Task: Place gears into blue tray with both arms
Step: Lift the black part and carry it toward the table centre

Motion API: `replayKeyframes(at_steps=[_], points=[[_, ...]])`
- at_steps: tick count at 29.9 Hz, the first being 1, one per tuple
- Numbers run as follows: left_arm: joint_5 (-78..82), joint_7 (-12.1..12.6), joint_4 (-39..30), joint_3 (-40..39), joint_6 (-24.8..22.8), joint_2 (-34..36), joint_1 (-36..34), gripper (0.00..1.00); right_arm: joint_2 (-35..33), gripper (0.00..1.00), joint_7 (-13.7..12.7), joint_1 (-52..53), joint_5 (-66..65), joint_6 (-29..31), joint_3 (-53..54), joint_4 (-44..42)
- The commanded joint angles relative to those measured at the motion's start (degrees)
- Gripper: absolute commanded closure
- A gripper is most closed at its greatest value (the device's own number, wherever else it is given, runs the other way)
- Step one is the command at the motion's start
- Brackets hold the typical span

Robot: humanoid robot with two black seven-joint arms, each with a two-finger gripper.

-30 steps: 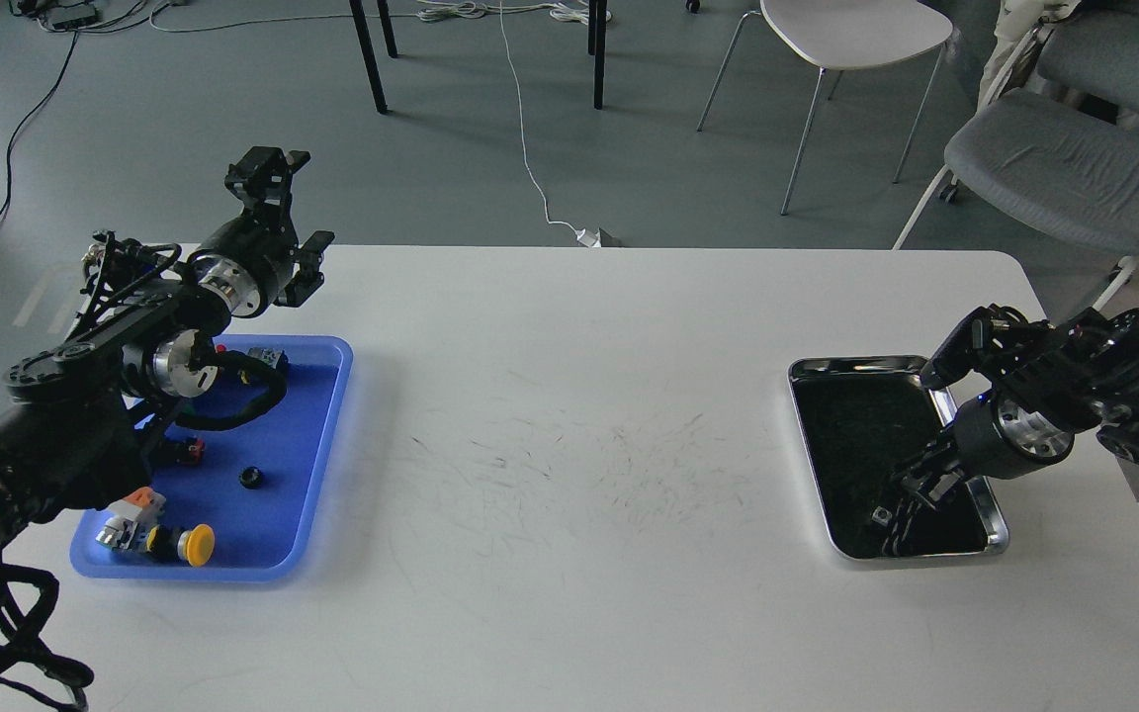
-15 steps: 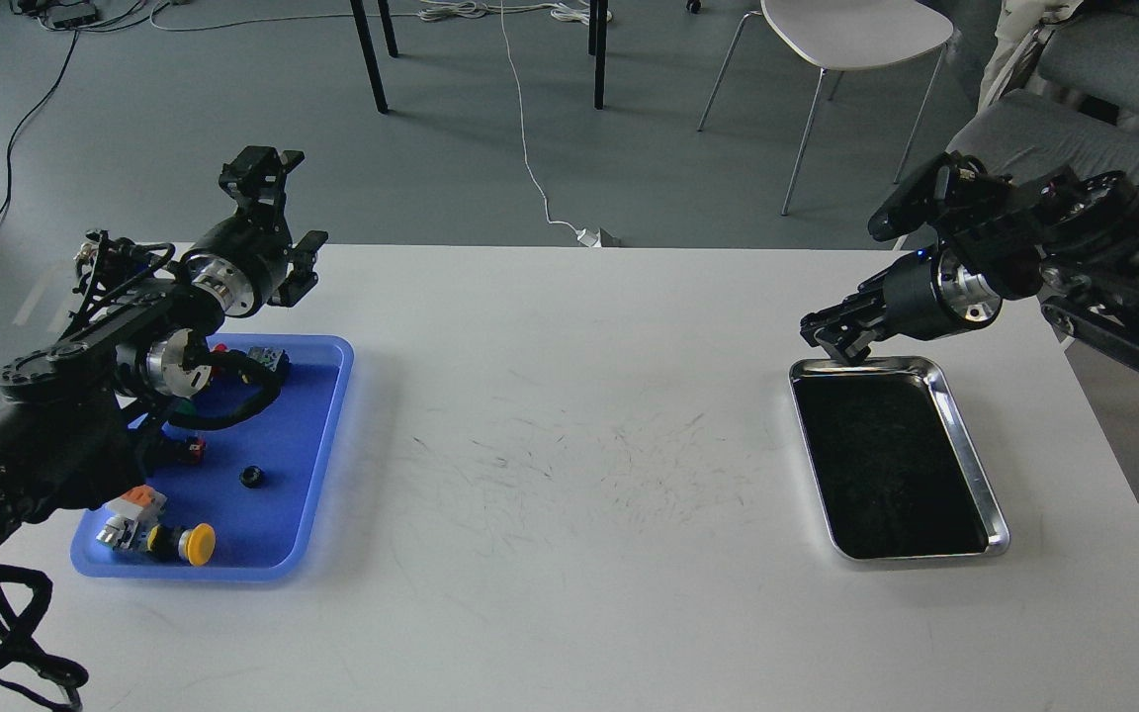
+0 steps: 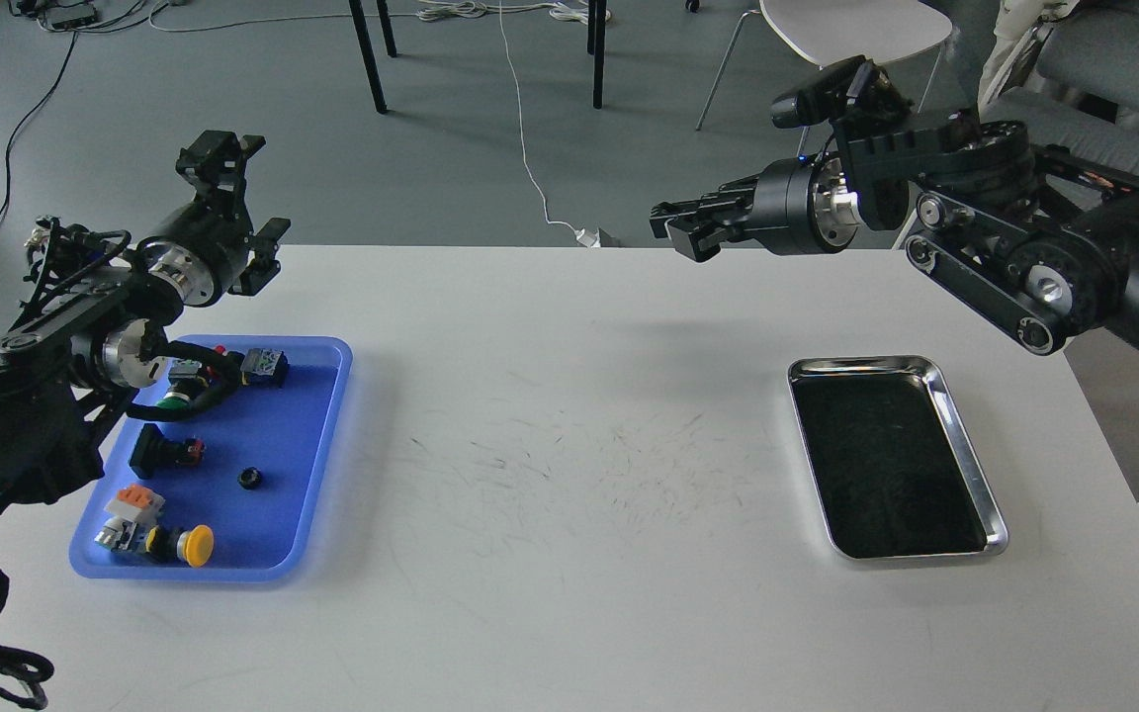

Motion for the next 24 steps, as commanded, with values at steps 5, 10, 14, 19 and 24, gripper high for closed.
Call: replayKeyframes(at_steps=[5,10,14,19,24], points=[[-0.01,0.09,0.02,0.09,0.11,0.24,-0.16,0.01,7.08,0.99,-1.2,-2.98,1.52,-3.07,1.13,0.02],[-0.01,0.09,-0.16,0.09,0.02,0.94,-0.16,0.01,10.6,0.99,-1.2,-4.12,2.04,-3.78,1.66,0.54],[-0.01,0.09,-0.51,0.09,0.02,1.99,-0.25,0.01,13.07,0.99,-1.11,-4.74,2.75,-4.13,1.22,0.98],[-0.01,0.18,-3.05,0.09,0.02,4.98,-0.25,0.01,17.02,0.99,-1.03,-5.88,2.57,-4.3,0.17,1.51],[-0.01,0.09,-4.46,-0.09,-0.07,7.18,-0.16,0.01,18.78,0.99,-0.94,-6.23,2.48,-5.09,-4.05,1.77]])
